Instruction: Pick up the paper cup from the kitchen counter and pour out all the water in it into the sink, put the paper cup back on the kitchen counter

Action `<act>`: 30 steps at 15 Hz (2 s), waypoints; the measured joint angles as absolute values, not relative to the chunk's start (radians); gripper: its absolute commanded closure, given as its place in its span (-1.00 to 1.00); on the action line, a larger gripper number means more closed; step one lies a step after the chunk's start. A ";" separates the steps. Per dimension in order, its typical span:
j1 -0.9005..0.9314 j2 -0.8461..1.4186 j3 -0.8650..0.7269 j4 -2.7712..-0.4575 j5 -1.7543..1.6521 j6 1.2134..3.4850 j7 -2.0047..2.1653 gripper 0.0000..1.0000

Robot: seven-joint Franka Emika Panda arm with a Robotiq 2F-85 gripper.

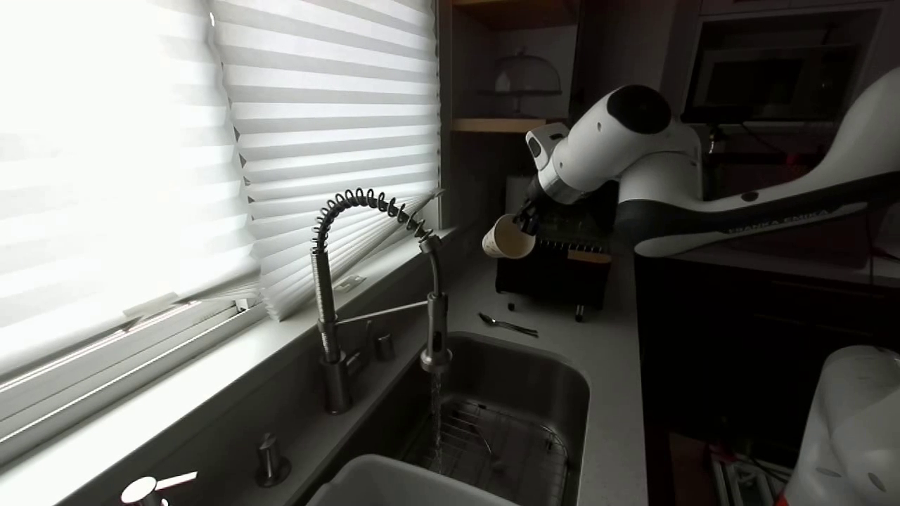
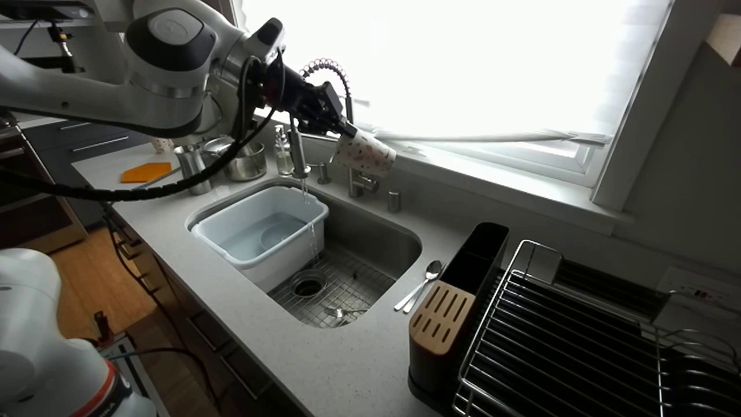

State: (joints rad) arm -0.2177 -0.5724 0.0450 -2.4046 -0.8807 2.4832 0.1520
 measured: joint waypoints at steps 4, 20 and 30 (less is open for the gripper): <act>-0.230 -0.608 0.049 -2.441 -1.074 2.556 0.282 0.98; -0.256 -0.688 0.091 -2.474 -1.823 2.610 0.956 0.98; -0.049 -0.700 -0.018 -2.503 -2.196 2.383 1.212 0.98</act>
State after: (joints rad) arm -0.0494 -0.7002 -0.0180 -2.5033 -2.1965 2.3829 1.2122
